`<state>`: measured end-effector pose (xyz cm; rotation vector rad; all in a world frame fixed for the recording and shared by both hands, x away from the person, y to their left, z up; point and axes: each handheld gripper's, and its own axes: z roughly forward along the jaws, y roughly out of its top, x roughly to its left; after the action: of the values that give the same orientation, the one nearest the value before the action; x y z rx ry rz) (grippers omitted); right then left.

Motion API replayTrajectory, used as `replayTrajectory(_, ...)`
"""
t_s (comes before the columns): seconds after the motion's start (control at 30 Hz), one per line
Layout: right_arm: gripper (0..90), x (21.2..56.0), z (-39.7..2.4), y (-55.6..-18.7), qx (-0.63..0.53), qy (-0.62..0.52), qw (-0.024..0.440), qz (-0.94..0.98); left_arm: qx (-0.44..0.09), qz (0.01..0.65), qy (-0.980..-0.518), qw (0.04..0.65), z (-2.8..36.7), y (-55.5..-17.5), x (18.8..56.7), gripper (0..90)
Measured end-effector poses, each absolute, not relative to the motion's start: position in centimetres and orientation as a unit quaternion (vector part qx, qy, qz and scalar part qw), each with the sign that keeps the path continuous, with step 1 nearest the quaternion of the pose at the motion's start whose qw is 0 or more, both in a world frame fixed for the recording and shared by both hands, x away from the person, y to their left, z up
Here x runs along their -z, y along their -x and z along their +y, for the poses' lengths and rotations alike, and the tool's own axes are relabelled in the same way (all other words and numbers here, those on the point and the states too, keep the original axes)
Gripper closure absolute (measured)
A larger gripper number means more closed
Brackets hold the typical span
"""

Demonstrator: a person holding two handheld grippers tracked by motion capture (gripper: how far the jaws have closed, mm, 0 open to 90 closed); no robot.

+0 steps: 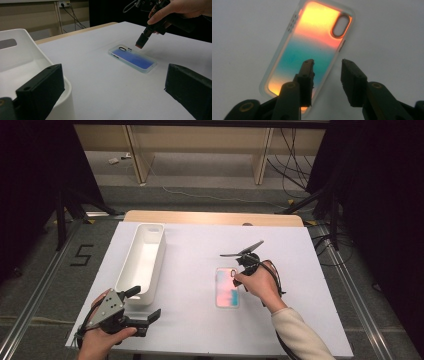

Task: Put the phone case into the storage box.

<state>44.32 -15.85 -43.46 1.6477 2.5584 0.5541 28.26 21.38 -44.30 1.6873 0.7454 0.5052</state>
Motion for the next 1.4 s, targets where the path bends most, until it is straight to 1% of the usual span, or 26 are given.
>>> replayTrajectory(0.03, 59.0, 43.5, -15.6, -44.3, -0.168, -0.543, 0.019, 0.823, -0.223, 0.317, -0.721, 0.574, 21.4, -28.3, 44.3, 1.7)
replayTrajectory(0.1, 55.2, 43.6, -15.5, -44.5, -0.163, -0.536, 0.016, 0.828, -0.218, 0.316, -0.721, 0.577, 21.4, -28.3, 44.3, 1.7)
replayTrajectory(0.23, 54.7, 44.1, -14.8, -44.8, -0.142, -0.524, 0.023, 0.839, -0.211, 0.322, -0.721, 0.575, 21.3, -28.1, 44.3, 1.7)
replayTrajectory(0.27, 54.5, 44.2, -14.6, -44.8, -0.134, -0.524, 0.018, 0.841, -0.212, 0.322, -0.721, 0.576, 21.3, -28.2, 44.3, 1.7)
replayTrajectory(0.3, 54.5, 44.3, -14.5, -44.9, -0.134, -0.52, 0.018, 0.844, -0.23, 0.304, -0.724, 0.575, 21.5, -28.5, 44.2, 1.7)
replayTrajectory(0.37, 54.5, 44.5, -14.0, -44.9, -0.131, -0.535, 0.024, 0.834, -0.217, 0.314, -0.722, 0.577, 21.4, -28.3, 44.3, 1.7)
replayTrajectory(0.4, 54.7, 44.2, -13.8, -44.8, -0.113, -0.551, 0.009, 0.827, -0.217, 0.318, -0.721, 0.577, 21.4, -28.3, 44.3, 1.7)
replayTrajectory(0.43, 54.7, 44.2, -13.8, -44.9, -0.11, -0.556, 0.009, 0.824, -0.223, 0.31, -0.723, 0.576, 21.5, -28.5, 44.3, 1.7)
replayTrajectory(0.53, 57.1, 44.2, -13.6, -45.1, -0.11, -0.565, 0.008, 0.818, -0.22, 0.315, -0.721, 0.577, 21.5, -28.4, 44.3, 1.7)
replayTrajectory(0.63, 59.8, 44.0, -13.5, -45.1, -0.11, -0.587, 0.018, 0.802, -0.221, 0.314, -0.721, 0.577, 21.5, -28.4, 44.3, 1.7)
replayTrajectory(0.7, 61.4, 43.9, -13.4, -45.1, -0.11, -0.613, 0.0, 0.782, -0.22, 0.312, -0.722, 0.577, 21.5, -28.4, 44.3, 1.7)
replayTrajectory(0.77, 62.4, 43.9, -13.6, -45.2, -0.113, -0.62, -0.001, 0.777, -0.221, 0.312, -0.722, 0.577, 21.5, -28.4, 44.3, 1.7)
replayTrajectory(0.8, 63.1, 44.1, -13.8, -45.4, -0.123, -0.614, 0.017, 0.78, -0.221, 0.312, -0.722, 0.577, 21.5, -28.4, 44.3, 1.7)
replayTrajectory(0.83, 63.7, 43.9, -13.6, -45.3, -0.113, -0.631, -0.003, 0.768, -0.22, 0.311, -0.722, 0.577, 21.5, -28.4, 44.3, 1.7)
replayTrajectory(0.9, 64.7, 44.2, -13.8, -45.5, -0.124, -0.62, 0.011, 0.775, -0.22, 0.314, -0.721, 0.577, 21.5, -28.4, 44.3, 1.7)
replayTrajectory(1.0, 65.4, 44.3, -13.8, -45.7, -0.112, -0.615, 0.006, 0.78, -0.22, 0.315, -0.721, 0.577, 21.5, -28.4, 44.3, 1.7)
replayTrajectory(1.03, 65.8, 44.1, -13.5, -45.6, -0.1, -0.633, -0.009, 0.768, -0.22, 0.315, -0.721, 0.577, 21.5, -28.4, 44.3, 1.7)
replayTrajectory(1.07, 66.3, 44.2, -13.5, -45.6, -0.099, -0.635, -0.01, 0.766, -0.22, 0.315, -0.72, 0.577, 21.5, -28.4, 44.3, 1.7)
replayTrajectory(1.1, 66.7, 44.4, -13.6, -45.7, -0.106, -0.628, -0.001, 0.771, -0.22, 0.315, -0.72, 0.578, 21.5, -28.4, 44.3, 1.7)
replayTrajectory(1.13, 67.1, 44.3, -13.5, -45.7, -0.101, -0.641, -0.01, 0.761, -0.22, 0.315, -0.72, 0.578, 21.5, -28.4, 44.3, 1.7)
replayTrajectory(1.17, 67.1, 44.5, -13.7, -45.8, -0.101, -0.629, -0.002, 0.771, -0.22, 0.315, -0.72, 0.578, 21.5, -28.4, 44.3, 1.7)
replayTrajectory(1.23, 68.0, 44.5, -13.6, -45.9, -0.096, -0.644, -0.013, 0.759, -0.219, 0.313, -0.719, 0.581, 21.5, -28.4, 44.3, 1.7)
replayTrajectory(1.3, 69.0, 44.9, -13.9, -46.0, -0.105, -0.63, -0.003, 0.77, -0.22, 0.315, -0.72, 0.577, 21.5, -28.4, 44.3, 1.8)
replayTrajectory(1.33, 69.3, 44.7, -13.7, -45.9, -0.092, -0.642, -0.018, 0.761, -0.219, 0.315, -0.72, 0.578, 21.5, -28.4, 44.3, 1.8)
replayTrajectory(1.37, 69.8, 44.7, -13.7, -45.9, -0.093, -0.644, -0.018, 0.759, -0.22, 0.315, -0.72, 0.578, 21.5, -28.4, 44.3, 1.8)
replayTrajectory(1.4, 69.9, 45.0, -14.0, -46.1, -0.103, -0.625, -0.002, 0.774, -0.22, 0.314, -0.72, 0.578, 21.5, -28.4, 44.3, 1.8)
